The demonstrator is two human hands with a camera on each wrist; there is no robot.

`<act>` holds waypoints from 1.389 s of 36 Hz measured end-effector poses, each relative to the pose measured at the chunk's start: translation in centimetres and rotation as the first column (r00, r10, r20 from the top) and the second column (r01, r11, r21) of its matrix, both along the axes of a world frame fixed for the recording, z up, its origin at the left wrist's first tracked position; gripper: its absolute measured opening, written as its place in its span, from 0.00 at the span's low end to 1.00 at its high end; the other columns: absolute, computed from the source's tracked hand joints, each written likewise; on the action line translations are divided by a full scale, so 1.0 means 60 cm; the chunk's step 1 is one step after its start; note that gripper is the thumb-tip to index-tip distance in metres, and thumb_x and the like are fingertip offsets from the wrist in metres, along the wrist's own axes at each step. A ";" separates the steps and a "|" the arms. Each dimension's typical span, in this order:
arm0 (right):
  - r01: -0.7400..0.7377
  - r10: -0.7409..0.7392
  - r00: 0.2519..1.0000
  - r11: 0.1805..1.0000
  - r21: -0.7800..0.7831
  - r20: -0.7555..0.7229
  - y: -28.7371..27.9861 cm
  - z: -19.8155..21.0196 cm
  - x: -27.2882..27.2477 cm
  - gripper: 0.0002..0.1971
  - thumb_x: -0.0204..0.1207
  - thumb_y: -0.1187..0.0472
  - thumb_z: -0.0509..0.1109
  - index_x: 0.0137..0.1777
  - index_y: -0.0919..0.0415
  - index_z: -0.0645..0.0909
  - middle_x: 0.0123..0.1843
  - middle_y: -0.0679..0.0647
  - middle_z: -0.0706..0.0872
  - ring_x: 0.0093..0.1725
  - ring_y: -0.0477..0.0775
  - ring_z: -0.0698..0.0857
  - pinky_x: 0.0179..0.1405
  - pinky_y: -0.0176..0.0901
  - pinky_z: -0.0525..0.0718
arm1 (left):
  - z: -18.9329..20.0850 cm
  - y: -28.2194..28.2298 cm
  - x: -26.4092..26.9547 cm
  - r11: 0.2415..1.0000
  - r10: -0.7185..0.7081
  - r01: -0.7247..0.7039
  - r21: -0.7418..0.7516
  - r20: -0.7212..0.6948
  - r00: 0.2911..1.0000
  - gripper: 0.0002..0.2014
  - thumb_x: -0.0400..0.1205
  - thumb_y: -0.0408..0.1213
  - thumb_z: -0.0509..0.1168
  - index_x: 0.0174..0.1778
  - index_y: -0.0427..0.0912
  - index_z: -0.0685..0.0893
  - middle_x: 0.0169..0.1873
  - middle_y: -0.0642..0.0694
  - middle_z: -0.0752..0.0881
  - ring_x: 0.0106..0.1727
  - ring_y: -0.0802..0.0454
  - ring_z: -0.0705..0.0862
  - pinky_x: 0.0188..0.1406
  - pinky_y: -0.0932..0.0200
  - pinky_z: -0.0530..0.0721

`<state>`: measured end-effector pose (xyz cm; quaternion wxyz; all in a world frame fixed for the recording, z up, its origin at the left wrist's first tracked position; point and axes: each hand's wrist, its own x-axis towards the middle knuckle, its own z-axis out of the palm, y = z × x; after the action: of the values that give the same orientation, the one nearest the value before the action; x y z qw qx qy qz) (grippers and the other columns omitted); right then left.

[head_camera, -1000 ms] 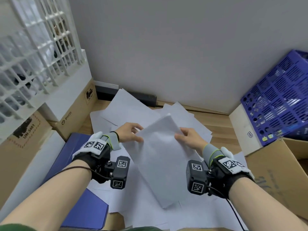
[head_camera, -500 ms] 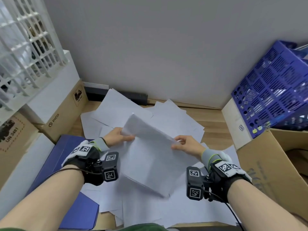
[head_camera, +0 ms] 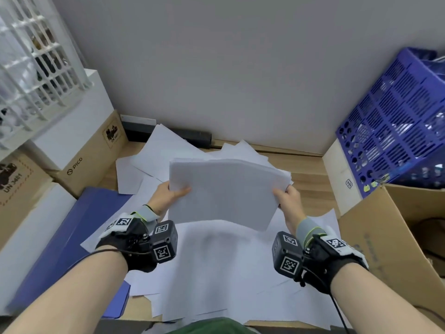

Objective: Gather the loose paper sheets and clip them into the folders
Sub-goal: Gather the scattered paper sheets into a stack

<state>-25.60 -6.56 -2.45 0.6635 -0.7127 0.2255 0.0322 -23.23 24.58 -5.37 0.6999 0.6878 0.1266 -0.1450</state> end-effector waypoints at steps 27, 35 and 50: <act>-0.122 0.122 0.981 0.992 0.006 -0.148 -0.019 -0.032 0.020 0.27 0.81 0.36 0.55 0.68 0.56 0.74 0.72 0.58 0.75 0.73 0.57 0.73 0.70 0.48 0.69 | -0.027 -0.057 -0.023 0.949 0.315 -0.316 -0.015 -0.043 0.948 0.43 0.62 0.69 0.64 0.67 0.43 0.79 0.65 0.41 0.82 0.58 0.48 0.80 0.62 0.52 0.74; -0.192 0.196 0.974 0.980 0.045 -0.111 -0.024 -0.033 0.018 0.43 0.59 0.23 0.67 0.68 0.50 0.73 0.68 0.50 0.79 0.69 0.49 0.75 0.63 0.44 0.71 | -0.031 -0.043 -0.048 0.986 0.165 -0.165 -0.010 0.062 0.984 0.35 0.63 0.61 0.75 0.62 0.44 0.82 0.56 0.49 0.87 0.57 0.52 0.84 0.52 0.61 0.78; -0.341 0.317 0.933 0.930 -0.134 -0.171 -0.039 -0.031 0.010 0.06 0.82 0.63 0.63 0.48 0.55 0.81 0.51 0.57 0.87 0.54 0.60 0.86 0.62 0.61 0.84 | -0.042 -0.040 -0.048 0.928 0.204 -0.230 0.294 0.114 0.972 0.14 0.78 0.33 0.71 0.59 0.35 0.84 0.51 0.41 0.87 0.52 0.44 0.86 0.52 0.52 0.83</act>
<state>-25.01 -8.88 -4.31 0.5703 -0.7874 0.1527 0.1772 -26.13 22.18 -7.87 0.6016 0.7747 0.1942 -0.0172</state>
